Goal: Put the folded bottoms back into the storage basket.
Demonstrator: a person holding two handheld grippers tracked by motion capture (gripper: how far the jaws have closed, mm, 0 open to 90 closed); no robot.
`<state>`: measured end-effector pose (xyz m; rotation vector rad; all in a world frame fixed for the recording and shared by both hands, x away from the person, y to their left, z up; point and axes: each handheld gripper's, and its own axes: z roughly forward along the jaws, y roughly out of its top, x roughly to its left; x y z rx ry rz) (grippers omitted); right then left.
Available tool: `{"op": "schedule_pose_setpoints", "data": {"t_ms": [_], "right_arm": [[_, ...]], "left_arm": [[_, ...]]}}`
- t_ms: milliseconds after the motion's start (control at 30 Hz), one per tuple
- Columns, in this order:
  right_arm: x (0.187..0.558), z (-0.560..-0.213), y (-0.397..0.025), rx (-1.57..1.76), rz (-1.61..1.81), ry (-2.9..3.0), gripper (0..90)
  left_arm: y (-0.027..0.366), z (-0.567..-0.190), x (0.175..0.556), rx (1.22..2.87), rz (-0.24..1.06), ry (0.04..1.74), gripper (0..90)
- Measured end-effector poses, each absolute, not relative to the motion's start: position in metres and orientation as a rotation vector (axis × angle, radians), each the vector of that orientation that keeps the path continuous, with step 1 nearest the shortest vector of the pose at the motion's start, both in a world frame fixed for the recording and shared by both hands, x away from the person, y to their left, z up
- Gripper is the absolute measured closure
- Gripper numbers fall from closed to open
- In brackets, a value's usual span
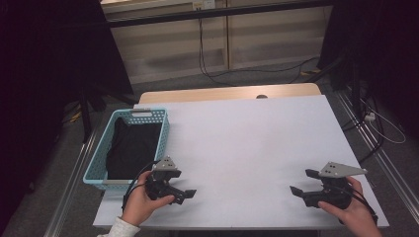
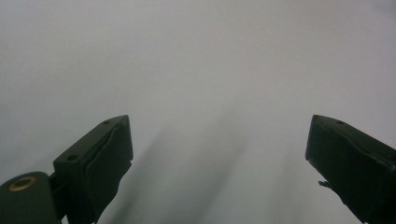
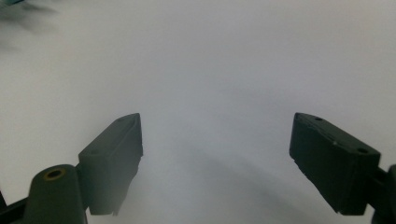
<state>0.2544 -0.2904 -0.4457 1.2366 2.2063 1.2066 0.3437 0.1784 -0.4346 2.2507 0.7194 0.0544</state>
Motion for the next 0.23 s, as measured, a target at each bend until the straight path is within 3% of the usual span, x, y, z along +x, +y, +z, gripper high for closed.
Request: {"op": "schedule_pose_setpoints", "data": {"t_ms": [233], "right_arm": [[0.2544,-0.4478,-0.2901,1.236,1.198,2.216,16.8]], "left_arm": [[0.1774,-0.4330,0.3439,2.245,0.051,0.713,7.3]]}}
